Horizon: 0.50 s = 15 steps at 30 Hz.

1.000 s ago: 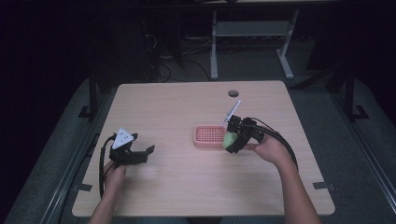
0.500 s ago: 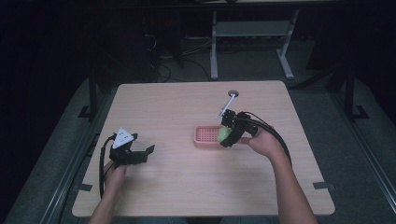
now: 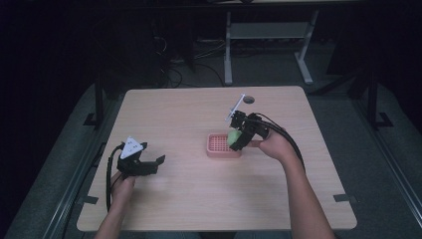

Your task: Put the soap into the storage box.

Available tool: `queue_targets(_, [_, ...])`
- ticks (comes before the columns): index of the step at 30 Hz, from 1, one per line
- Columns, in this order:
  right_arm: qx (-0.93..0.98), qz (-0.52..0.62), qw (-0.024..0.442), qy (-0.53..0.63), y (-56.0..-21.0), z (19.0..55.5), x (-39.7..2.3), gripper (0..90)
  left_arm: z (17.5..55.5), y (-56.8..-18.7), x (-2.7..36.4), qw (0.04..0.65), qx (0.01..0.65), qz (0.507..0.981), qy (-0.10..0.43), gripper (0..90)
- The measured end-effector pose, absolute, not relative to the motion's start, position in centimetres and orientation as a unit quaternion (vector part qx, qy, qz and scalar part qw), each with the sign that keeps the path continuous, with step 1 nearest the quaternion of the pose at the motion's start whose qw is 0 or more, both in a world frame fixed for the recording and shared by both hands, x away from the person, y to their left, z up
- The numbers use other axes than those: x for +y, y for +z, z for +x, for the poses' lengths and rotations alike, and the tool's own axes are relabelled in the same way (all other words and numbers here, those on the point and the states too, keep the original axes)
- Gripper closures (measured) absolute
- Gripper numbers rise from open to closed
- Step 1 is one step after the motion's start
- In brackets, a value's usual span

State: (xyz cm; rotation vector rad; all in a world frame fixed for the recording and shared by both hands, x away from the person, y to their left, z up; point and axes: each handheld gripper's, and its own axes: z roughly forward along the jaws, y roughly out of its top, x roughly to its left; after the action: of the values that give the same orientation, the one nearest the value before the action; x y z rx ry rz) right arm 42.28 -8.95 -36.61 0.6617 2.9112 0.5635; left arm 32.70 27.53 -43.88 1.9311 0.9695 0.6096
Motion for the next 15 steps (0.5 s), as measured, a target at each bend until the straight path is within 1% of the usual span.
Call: queue_targets(15, [0.958, 0.219, 0.048, 0.178, -36.5, 43.6, -8.0, 25.8, 32.7, -43.8, 27.5, 0.437, 0.390, 0.772, 0.245, 14.3])
